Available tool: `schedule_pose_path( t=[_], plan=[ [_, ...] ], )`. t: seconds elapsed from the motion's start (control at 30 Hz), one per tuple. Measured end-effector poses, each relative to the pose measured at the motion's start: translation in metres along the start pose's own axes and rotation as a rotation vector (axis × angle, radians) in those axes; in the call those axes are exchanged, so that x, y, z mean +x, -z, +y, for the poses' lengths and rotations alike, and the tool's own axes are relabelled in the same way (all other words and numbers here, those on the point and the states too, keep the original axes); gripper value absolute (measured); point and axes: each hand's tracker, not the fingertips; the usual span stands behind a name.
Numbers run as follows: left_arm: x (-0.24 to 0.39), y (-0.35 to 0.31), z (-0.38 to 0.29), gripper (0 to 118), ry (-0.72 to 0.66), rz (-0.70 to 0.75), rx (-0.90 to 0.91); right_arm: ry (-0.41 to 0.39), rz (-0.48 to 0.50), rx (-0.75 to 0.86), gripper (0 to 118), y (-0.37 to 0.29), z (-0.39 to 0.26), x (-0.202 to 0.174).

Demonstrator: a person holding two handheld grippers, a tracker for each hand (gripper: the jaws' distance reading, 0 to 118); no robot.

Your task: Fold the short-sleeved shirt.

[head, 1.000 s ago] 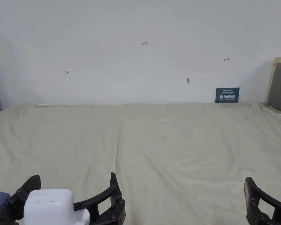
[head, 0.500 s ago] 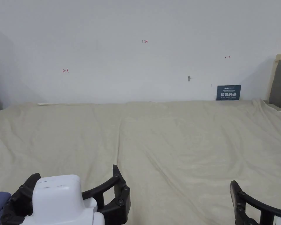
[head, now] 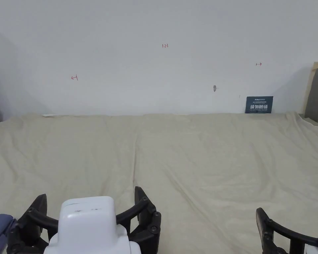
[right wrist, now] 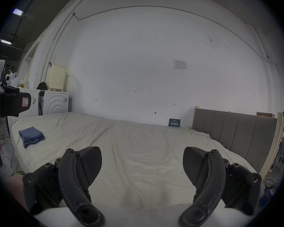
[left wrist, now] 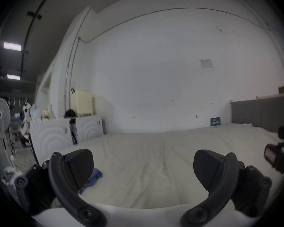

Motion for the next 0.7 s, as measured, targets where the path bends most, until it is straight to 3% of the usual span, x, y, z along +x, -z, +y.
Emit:
schedule_pose_path(
  t=[0.07, 0.3, 0.37, 0.7],
  plan=[
    [-0.008, 0.005, 0.003, 118, -0.09, -0.062, -0.064, 0.0, 0.003, 0.002, 103, 0.0, 0.0, 0.0],
    [-0.019, 0.017, 0.001, 118, -0.257, 0.056, -0.165, -0.007, 0.005, 0.007, 103, -0.001, 0.002, -0.001],
    [-0.018, 0.017, 0.001, 118, -0.247, 0.092, -0.21, -0.007, 0.004, 0.008, 103, -0.001, 0.002, -0.001],
    [-0.015, 0.015, -0.004, 118, -0.196, 0.008, -0.224, -0.001, 0.002, -0.002, 103, 0.001, -0.002, -0.003]
  ],
)
